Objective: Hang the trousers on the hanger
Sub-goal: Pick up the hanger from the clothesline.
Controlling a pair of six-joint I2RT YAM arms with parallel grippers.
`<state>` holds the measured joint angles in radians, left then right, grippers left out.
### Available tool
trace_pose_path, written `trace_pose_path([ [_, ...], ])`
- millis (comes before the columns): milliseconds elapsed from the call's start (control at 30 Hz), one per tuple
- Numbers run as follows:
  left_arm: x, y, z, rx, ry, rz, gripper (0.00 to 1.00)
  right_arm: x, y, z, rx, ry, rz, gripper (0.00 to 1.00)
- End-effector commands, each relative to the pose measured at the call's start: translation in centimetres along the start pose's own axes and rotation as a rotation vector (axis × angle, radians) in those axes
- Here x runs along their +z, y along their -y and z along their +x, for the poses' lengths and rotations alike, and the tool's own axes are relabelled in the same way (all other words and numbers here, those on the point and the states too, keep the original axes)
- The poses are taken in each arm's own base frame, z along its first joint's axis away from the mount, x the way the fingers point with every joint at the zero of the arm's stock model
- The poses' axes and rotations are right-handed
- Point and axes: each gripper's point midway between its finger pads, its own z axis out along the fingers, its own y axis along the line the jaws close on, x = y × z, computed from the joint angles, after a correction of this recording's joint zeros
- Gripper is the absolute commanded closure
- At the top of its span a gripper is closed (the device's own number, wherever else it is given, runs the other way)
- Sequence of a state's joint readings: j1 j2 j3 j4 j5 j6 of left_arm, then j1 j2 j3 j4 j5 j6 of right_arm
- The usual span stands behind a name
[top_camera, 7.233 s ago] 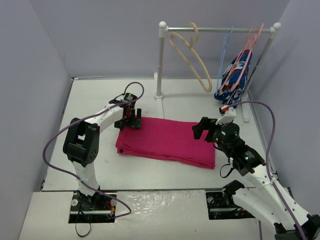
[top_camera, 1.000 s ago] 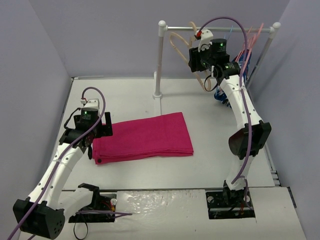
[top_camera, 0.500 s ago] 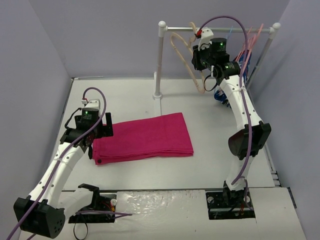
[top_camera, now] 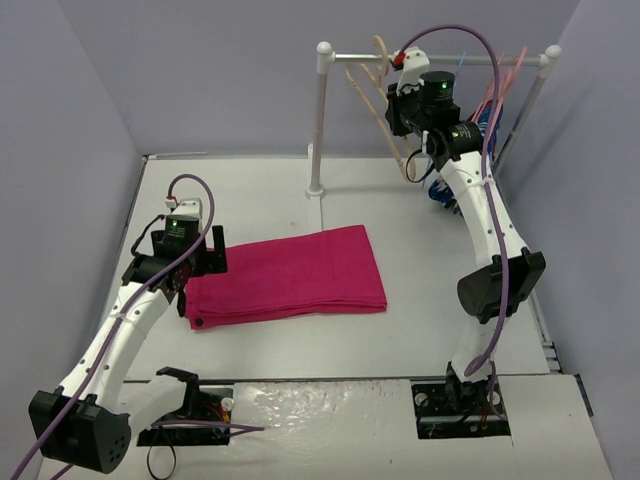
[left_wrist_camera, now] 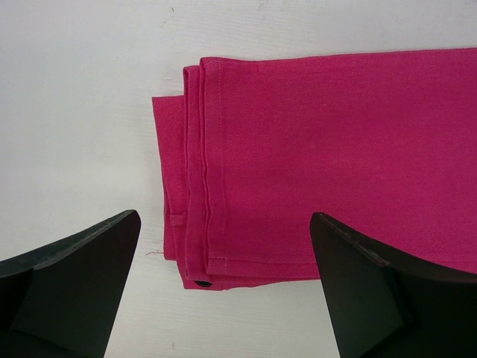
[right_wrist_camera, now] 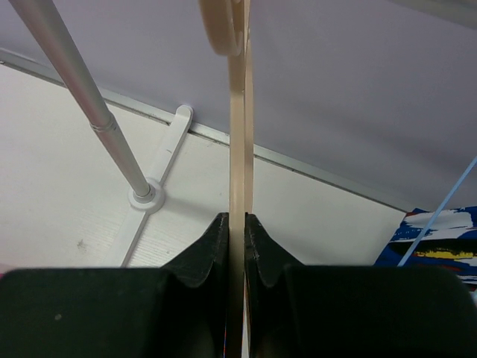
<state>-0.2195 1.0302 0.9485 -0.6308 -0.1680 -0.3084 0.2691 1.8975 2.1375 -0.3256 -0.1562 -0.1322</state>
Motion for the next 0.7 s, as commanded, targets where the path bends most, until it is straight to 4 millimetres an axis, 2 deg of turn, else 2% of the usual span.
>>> trace_pose_path([
  [0, -0.4, 0.1, -2.1, -0.005, 0.061, 0.011, 0.03, -5.7, 0.4, -7.3, -0.004, 0.215, 0.044, 1.00],
  [67, -0.4, 0.1, -2.1, -0.005, 0.059, 0.011, 0.03, -6.4, 0.4, -7.0, 0.005, 0.211, 0.048, 1.00],
  [200, -0.3, 0.2, -2.1, -0.005, 0.057, 0.013, 0.03, -6.5, 0.1, -4.3, 0.046, 0.158, 0.049, 1.00],
  [300, -0.3, 0.3, -2.1, -0.006, 0.056, 0.019, 0.03, -6.9, -0.5, -1.5, 0.077, 0.103, 0.053, 1.00],
  [367, -0.3, 0.7, -2.0, -0.006, 0.054, 0.037, 0.03, -7.8, -1.1, -0.5, 0.097, 0.090, 0.052, 1.00],
  [400, -0.3, 1.1, -2.1, -0.009, 0.058, 0.056, 0.03, -8.0, -1.4, 0.9, 0.106, 0.067, 0.053, 1.00],
  [433, -0.4, 1.5, -2.3, -0.012, 0.064, 0.081, 0.03, -8.0, -1.9, 3.2, 0.114, 0.028, 0.056, 1.00],
  [467, -0.4, 2.0, -2.4, -0.017, 0.069, 0.105, 0.03, -8.9, -2.3, 2.1, 0.114, 0.065, 0.048, 1.00],
  [567, -0.8, 5.0, -2.2, -0.042, 0.063, 0.211, 0.03, -10.2, -4.5, 6.5, 0.169, 0.042, 0.035, 1.00],
  [667, -0.7, 7.9, -1.8, -0.054, 0.031, 0.262, 0.03, -12.0, -6.1, 9.3, 0.205, 0.044, 0.036, 1.00],
])
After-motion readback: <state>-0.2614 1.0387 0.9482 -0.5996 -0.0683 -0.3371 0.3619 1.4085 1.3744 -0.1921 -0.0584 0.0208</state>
